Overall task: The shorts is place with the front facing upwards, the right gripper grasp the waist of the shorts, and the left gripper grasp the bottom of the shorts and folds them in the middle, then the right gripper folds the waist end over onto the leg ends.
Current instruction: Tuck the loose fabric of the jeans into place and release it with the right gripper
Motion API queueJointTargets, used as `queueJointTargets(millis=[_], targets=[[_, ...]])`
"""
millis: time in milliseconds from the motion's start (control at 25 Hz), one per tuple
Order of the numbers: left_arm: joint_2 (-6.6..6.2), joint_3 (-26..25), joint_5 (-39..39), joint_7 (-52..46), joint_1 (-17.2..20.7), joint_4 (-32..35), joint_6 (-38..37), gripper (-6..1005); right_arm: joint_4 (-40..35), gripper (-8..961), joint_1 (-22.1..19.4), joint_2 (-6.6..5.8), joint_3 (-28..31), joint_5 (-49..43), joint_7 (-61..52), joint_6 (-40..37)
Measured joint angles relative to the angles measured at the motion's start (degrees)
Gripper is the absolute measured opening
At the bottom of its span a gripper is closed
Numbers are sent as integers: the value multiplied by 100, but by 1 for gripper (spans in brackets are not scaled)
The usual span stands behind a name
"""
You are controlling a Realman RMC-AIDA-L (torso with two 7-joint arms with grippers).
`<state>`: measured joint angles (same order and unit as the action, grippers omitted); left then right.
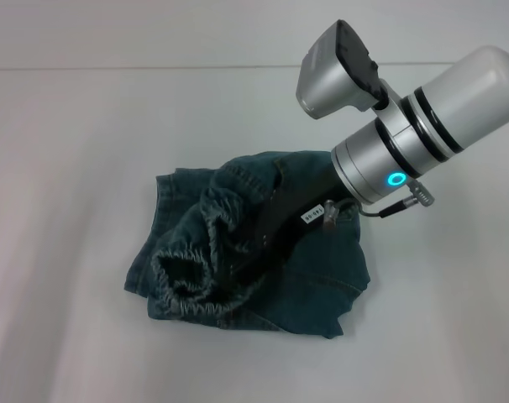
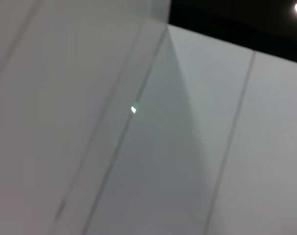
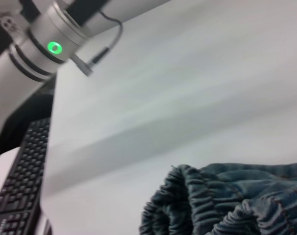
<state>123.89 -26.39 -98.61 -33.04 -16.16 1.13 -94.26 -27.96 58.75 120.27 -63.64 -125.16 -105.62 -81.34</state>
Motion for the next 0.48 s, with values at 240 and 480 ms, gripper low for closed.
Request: queueJointTargets(millis=[240,480], targets=[[-31,-609,0,-82,119,58,-193,8,164,888,42,41,-179,514,469,266],[-89,-865,0,-132,182,90,-210,8,213,888,53,48,-819,1422,833,986]])
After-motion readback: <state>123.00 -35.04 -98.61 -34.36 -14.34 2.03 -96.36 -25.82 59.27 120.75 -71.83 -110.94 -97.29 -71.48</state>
